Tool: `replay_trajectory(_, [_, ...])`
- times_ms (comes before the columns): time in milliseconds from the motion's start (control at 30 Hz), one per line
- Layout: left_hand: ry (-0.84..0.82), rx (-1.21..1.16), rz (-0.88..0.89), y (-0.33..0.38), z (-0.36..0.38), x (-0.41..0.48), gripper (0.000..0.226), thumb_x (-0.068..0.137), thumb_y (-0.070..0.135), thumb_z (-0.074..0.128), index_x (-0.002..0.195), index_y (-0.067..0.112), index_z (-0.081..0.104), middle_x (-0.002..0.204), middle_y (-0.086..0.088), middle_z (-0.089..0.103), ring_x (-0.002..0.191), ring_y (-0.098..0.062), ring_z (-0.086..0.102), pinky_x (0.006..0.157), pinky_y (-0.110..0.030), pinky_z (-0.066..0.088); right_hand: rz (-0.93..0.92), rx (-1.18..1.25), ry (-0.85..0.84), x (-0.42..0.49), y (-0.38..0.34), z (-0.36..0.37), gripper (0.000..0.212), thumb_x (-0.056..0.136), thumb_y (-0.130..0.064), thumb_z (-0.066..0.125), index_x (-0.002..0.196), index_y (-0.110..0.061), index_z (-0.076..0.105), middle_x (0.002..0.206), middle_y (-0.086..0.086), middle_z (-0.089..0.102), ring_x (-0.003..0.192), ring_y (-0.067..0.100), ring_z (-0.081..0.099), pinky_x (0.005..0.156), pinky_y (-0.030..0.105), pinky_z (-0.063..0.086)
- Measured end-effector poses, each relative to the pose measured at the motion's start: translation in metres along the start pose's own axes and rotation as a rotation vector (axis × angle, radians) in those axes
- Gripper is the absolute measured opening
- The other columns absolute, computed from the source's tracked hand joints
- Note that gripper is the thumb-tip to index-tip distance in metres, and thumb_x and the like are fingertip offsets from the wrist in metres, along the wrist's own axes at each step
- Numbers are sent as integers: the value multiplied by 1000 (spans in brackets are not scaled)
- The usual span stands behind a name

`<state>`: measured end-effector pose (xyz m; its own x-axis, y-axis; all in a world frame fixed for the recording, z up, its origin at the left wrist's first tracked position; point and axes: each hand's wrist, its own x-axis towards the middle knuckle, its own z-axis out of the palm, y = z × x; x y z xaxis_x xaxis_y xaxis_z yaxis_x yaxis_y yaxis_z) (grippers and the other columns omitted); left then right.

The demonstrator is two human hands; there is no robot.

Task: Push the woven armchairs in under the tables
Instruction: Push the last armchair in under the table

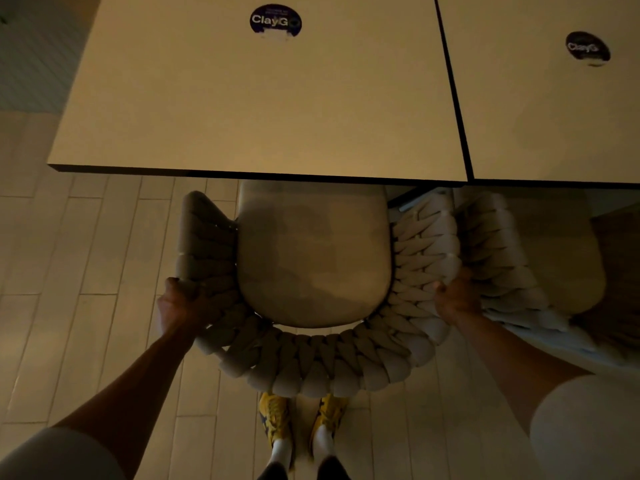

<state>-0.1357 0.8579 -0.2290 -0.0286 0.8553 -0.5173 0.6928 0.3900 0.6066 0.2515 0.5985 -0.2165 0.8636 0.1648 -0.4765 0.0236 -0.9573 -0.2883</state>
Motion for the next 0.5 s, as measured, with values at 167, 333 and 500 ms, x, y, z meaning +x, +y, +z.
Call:
replay_trajectory(167, [10,34,-6,-3,-3,2,36,95,21,69,123,10,48,109,-15,60,95,-33,64,79,-50,57,-7,-59,-38,-3,1,0,60,104,-21,55,151,5,29,146,33,45,131,49,50,101,51,45])
replay_trajectory(333, [20,45,-1,-4,-3,-1,36,95,21,69,122,10,48,107,-15,61,93,-34,66,77,-50,59,20,-70,-34,-3,0,1,58,104,-20,55,149,7,30,144,35,47,130,51,51,100,52,46])
replay_trajectory(500, [31,66,9,-3,-2,-2,36,96,20,69,122,8,47,104,-14,60,88,-31,63,73,-46,56,20,-77,-27,-4,-2,1,59,104,-21,55,149,5,28,144,35,46,127,52,52,97,53,47])
